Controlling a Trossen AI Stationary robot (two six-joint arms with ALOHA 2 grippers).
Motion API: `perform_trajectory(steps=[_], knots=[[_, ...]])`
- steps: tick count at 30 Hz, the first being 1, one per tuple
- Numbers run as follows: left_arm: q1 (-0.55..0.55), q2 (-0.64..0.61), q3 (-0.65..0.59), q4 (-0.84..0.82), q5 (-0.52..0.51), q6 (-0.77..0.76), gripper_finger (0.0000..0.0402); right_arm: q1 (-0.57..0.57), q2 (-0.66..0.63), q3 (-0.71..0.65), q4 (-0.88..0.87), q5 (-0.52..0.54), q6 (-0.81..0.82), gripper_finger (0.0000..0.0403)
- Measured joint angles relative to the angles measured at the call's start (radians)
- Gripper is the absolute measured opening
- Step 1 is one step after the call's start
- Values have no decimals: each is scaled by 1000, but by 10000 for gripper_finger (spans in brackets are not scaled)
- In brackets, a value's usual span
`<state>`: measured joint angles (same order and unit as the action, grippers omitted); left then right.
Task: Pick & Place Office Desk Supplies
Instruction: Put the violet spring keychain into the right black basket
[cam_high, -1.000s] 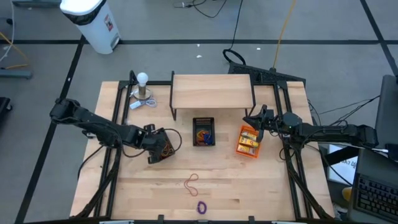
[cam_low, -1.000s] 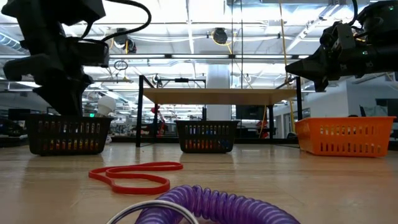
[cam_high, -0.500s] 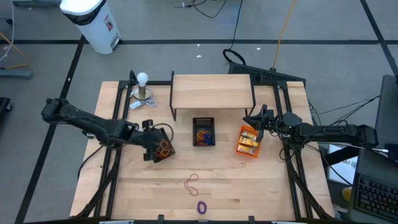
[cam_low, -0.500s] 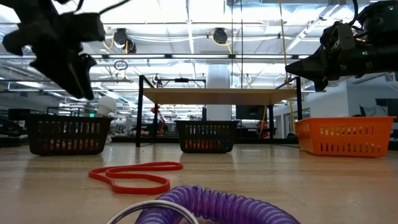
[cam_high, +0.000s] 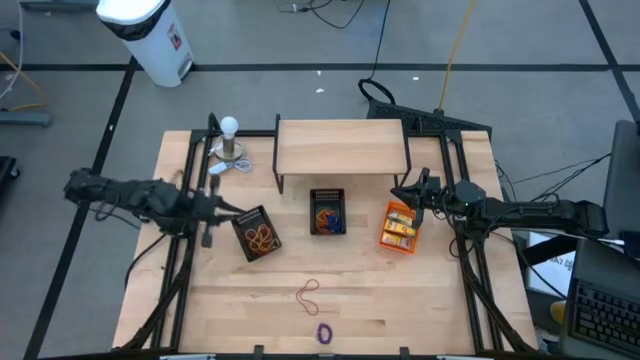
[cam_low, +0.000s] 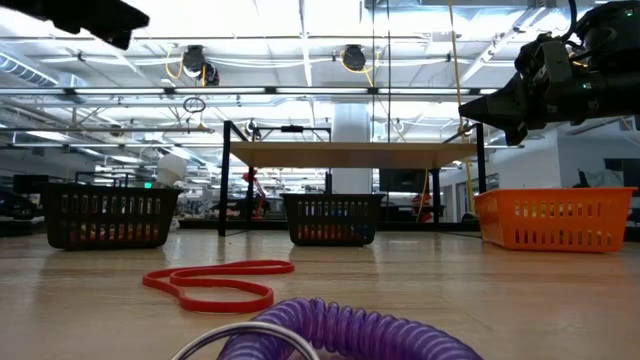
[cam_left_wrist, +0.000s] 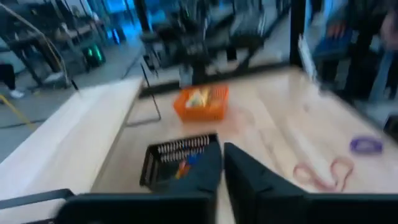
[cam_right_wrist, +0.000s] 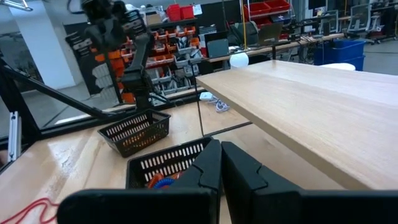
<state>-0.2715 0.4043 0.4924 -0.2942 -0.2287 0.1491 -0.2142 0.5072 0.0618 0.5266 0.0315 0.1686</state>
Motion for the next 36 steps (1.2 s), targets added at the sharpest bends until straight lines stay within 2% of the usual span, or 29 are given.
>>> perform_trajectory(steps=[2,5,8,11,14,22,36], knots=[[30,-93,-40,11,37,-31,8,0,0,0,0,0,-2,4],[61,-196,-90,4,37,-117,7,0,0,0,0,0,-2,4],[71,-259,-119,-11,27,-204,3,0,0,0,0,0,-2,4],[70,-301,-157,3,12,-222,3,0,0,0,0,1,-2,4],[70,-316,-196,32,-8,-222,3,0,0,0,0,1,-2,4],[70,-315,-309,109,19,-169,4,0,0,0,0,1,-17,4],[70,-315,-328,101,19,-180,2,0,2,0,12,1,-79,4]])
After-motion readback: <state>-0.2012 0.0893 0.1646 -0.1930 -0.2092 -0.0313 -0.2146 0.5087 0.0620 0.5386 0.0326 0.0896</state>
